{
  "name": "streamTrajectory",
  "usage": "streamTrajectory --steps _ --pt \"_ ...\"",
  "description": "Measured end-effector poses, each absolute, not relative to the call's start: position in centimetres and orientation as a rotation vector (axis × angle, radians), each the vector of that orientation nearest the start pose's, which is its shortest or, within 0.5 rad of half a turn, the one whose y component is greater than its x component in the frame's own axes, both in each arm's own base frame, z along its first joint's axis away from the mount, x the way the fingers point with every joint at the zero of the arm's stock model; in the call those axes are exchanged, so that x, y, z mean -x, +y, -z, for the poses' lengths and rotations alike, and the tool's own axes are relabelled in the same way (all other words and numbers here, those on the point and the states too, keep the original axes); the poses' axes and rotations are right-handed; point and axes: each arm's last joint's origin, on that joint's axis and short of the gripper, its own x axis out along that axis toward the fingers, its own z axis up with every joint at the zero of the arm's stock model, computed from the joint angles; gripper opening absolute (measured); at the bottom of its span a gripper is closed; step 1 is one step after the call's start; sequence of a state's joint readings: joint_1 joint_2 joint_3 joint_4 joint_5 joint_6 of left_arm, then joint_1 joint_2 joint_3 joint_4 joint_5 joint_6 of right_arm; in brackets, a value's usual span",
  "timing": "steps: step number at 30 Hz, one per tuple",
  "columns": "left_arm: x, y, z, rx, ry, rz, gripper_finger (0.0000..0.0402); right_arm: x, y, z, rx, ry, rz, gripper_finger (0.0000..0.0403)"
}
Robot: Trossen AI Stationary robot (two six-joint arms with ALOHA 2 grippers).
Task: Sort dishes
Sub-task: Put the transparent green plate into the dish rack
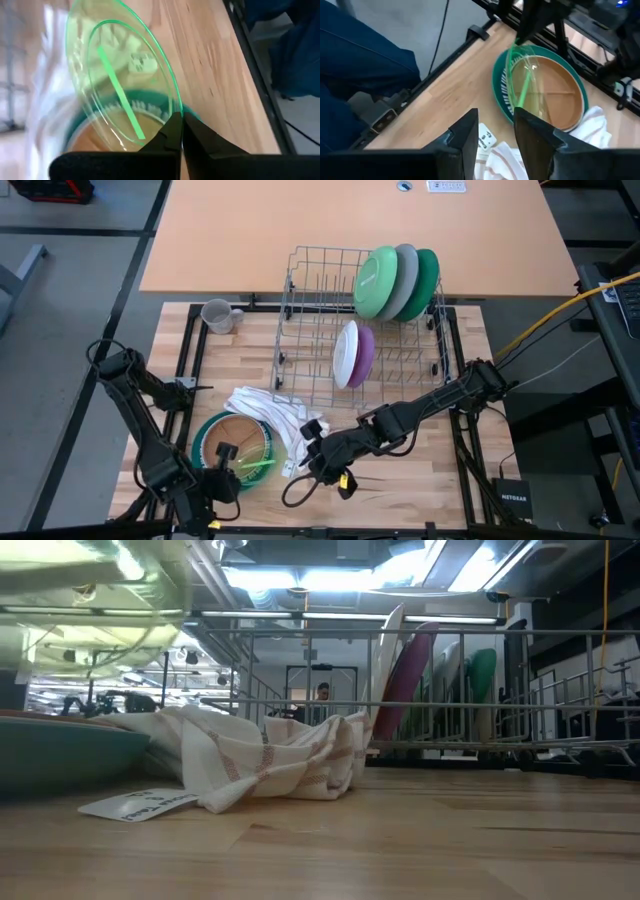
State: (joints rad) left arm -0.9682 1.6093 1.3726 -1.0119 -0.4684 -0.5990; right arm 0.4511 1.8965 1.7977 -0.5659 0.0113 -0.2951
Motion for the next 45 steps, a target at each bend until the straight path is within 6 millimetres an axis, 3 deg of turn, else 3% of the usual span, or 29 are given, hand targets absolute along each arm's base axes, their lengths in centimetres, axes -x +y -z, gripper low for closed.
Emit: streamTrajectory --steps 14,26,30,38,45 --pt "-22.1 -24.0 -29.4 -0.432 0.878 0.222 0.0001 -39.6 18.4 -31.7 0.432 0.621 -0.511 0.0129" --pt "-22.5 -23.8 -29.5 -0.456 0.868 0.230 0.0001 -40.6 18.7 -29.2 0.438 0.695 -0.516 0.0126" --pt "-22.5 -23.8 -29.5 -0.458 0.870 0.230 0.0001 -40.6 18.7 -29.3 0.417 0.699 -0.512 0.0101" --pt "-22.4 -23.7 -29.4 -0.489 0.872 0.241 0.0003 -40.5 18.8 -29.3 0.413 0.699 -0.523 0.0010" --pt "-22.5 -23.7 -29.5 -0.467 0.865 0.216 0.0003 -40.5 18.7 -29.2 0.360 0.723 -0.498 0.0021"
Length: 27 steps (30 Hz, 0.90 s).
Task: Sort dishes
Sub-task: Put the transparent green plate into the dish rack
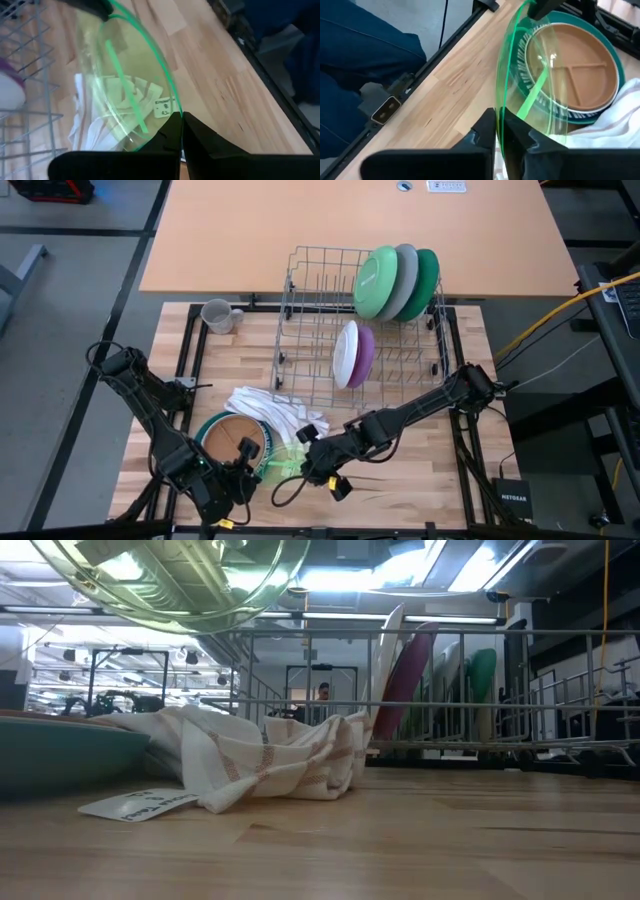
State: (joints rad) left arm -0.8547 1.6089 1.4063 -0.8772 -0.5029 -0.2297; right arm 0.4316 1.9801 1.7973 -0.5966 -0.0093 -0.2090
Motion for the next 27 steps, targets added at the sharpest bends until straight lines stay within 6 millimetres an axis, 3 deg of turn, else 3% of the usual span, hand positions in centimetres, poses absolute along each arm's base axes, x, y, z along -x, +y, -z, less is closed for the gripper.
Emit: streamTrajectory --steps 7,19,27 --pt "-22.3 -23.4 -29.8 -0.445 0.843 0.154 0.0004 -40.4 18.7 -29.2 0.332 0.742 -0.489 0.0009" --pt "-21.0 -21.7 -32.9 -0.346 0.758 0.152 0.0004 -40.0 18.4 -30.8 0.251 0.771 -0.441 0.0005" --pt "-21.2 -21.4 -33.1 -0.298 0.757 0.125 0.0004 -39.9 18.4 -32.0 0.247 0.766 -0.441 0.0004"
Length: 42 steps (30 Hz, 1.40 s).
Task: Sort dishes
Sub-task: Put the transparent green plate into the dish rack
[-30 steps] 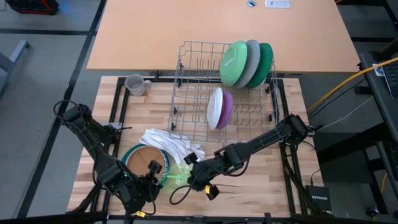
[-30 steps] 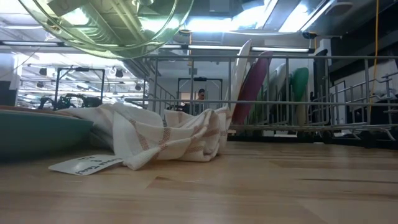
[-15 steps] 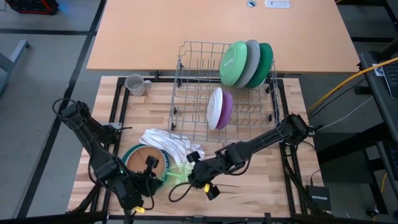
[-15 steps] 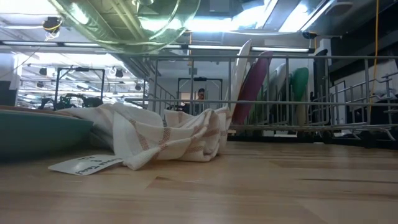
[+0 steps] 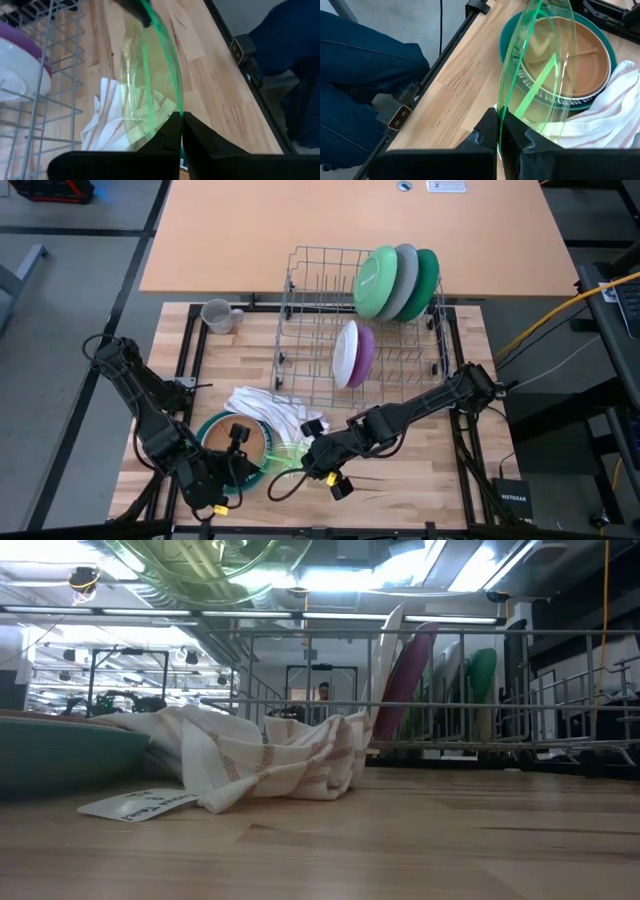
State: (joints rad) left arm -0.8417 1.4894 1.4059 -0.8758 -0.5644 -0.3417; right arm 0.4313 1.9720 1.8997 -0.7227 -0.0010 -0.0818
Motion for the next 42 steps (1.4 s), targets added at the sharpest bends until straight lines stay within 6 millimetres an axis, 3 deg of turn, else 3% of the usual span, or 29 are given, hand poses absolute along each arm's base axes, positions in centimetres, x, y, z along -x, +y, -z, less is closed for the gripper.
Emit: streamTrajectory --steps 4,12,17,25,32,36,42 --pt "-21.6 -20.8 -33.0 -0.267 0.765 0.093 0.0022 -39.8 18.4 -31.9 0.250 0.780 -0.442 0.0003" --pt "-22.6 -19.8 -33.1 -0.271 0.766 0.057 0.0123 -39.6 18.0 -31.6 0.211 0.834 -0.337 0.0002" --pt "-22.6 -19.4 -33.2 -0.281 0.776 0.048 0.0141 -38.5 17.2 -32.1 0.140 0.928 -0.190 0.0002" --pt "-21.6 -18.3 -33.8 -0.283 0.808 0.028 0.0130 -36.1 15.7 -37.5 0.046 0.963 0.035 0.0002" --pt "-21.3 -18.0 -33.4 -0.305 0.834 -0.013 0.0130 -33.1 14.2 -42.4 -0.180 0.935 0.223 0.0001" --pt "-21.2 -17.8 -33.4 -0.330 0.834 -0.039 0.0130 -30.5 13.0 -44.3 -0.345 0.905 0.280 0.0001" --pt "-21.3 -17.7 -33.4 -0.362 0.810 -0.069 0.0130 -26.2 11.1 -47.3 -0.445 0.804 0.375 0.0001"
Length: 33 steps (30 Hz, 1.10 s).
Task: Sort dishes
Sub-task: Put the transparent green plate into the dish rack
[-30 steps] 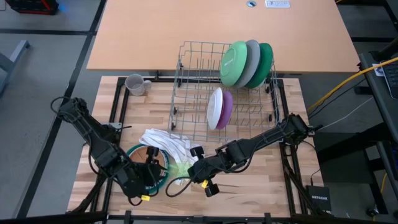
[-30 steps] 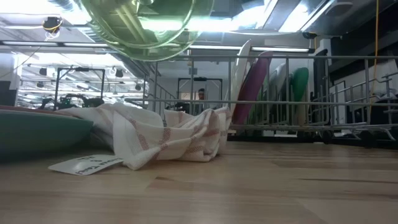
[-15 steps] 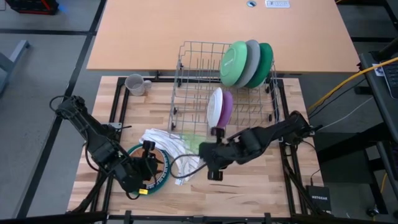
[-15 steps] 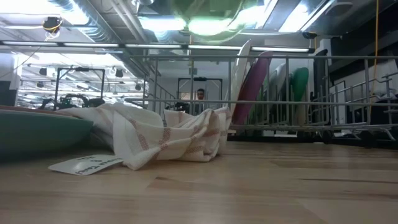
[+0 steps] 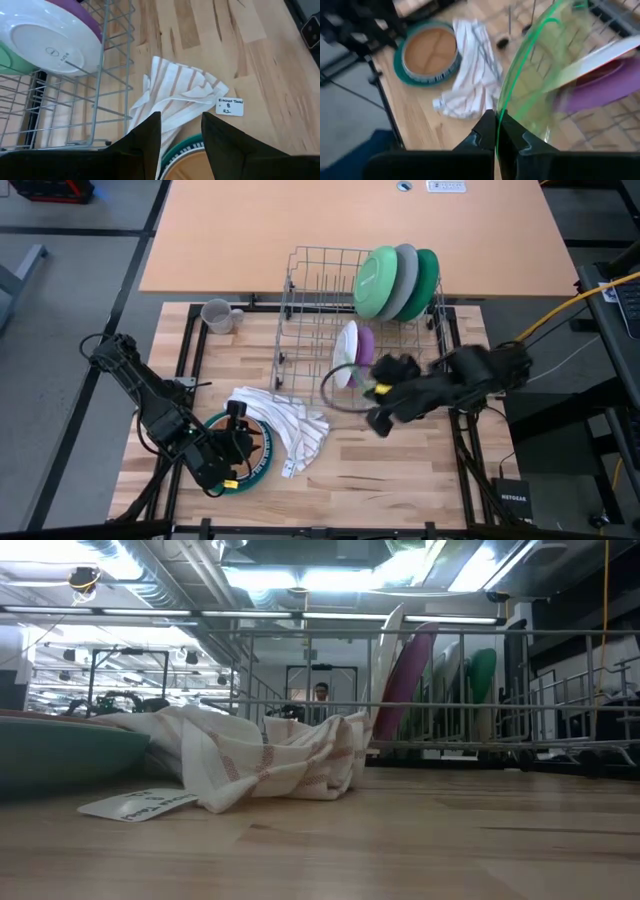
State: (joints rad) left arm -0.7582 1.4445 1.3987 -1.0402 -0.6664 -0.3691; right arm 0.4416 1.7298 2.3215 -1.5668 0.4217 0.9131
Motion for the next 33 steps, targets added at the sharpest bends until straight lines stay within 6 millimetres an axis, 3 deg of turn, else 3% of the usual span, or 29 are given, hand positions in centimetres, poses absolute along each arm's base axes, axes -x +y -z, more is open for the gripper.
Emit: streamTrajectory --steps 7,12,23,33 --pt "-21.4 -17.5 -33.4 -0.343 0.808 -0.086 0.0130 -20.6 8.9 -50.4 -0.456 0.633 0.400 0.0001" --pt "-21.4 -17.5 -33.4 -0.339 0.807 -0.089 0.0130 -16.4 7.3 -50.1 -0.498 0.532 0.490 0.0001" --pt "-21.5 -17.6 -33.4 -0.327 0.805 -0.092 0.0130 -10.0 4.8 -43.1 -0.723 0.390 0.677 0.0001" --pt "-21.5 -17.6 -33.4 -0.327 0.805 -0.092 0.0130 -8.7 3.9 -36.1 -0.824 0.375 0.779 0.0001"
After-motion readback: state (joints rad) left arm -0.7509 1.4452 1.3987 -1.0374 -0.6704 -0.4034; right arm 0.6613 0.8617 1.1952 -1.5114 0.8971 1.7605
